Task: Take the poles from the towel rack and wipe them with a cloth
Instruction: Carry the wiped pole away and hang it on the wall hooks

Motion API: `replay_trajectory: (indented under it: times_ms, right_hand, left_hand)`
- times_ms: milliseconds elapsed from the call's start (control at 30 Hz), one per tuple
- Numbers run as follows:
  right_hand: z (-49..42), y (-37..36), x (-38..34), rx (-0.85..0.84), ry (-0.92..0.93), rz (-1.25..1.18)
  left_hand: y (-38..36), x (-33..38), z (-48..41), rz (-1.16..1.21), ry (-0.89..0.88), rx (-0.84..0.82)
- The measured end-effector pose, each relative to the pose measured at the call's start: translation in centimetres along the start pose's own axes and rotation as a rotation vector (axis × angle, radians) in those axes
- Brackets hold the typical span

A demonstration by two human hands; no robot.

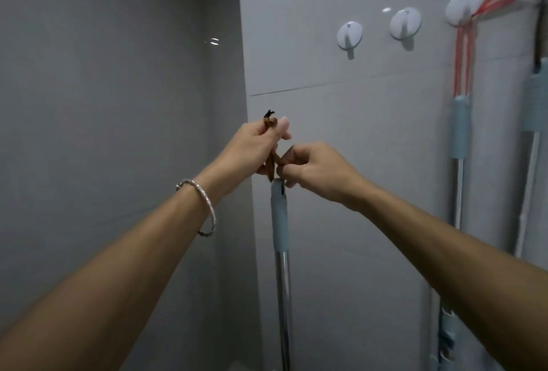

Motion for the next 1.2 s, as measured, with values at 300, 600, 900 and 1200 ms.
replay_trajectory:
  times_ms: [300,600,900,1200]
  right_hand:
    - [-0.9,9.4,5.1,0.224,-0.166,0.039]
    - [-4.0,15.7,7.1,0.356,-0.114,0.161]
    - [-3.9,20.7,9.8,0.383,-0.104,0.179]
    - [-3.8,20.1,12.5,0.207,-0.181,0.146]
  left_hand:
    - [-7.8,0.1,-5.7,0.077,-0.124,-0.237]
    - [-14.8,-3.2,-7.6,0.173,0.038,-0.225]
    - [-14.9,-1.6,-11.9,0.122,0.126,0.080]
    - [-18.0,5.8,-16.3,0.214,0.024,-0.071]
Point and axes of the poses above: each hand's wrist, its own z-axis away from the middle knuckle, its own y-axis out of the back of the hand, x = y × z, the point moved 9 cm from there along -z, towards the middle knuckle, and after that the axes turned 1 degree about z, right-handed, at the moved point
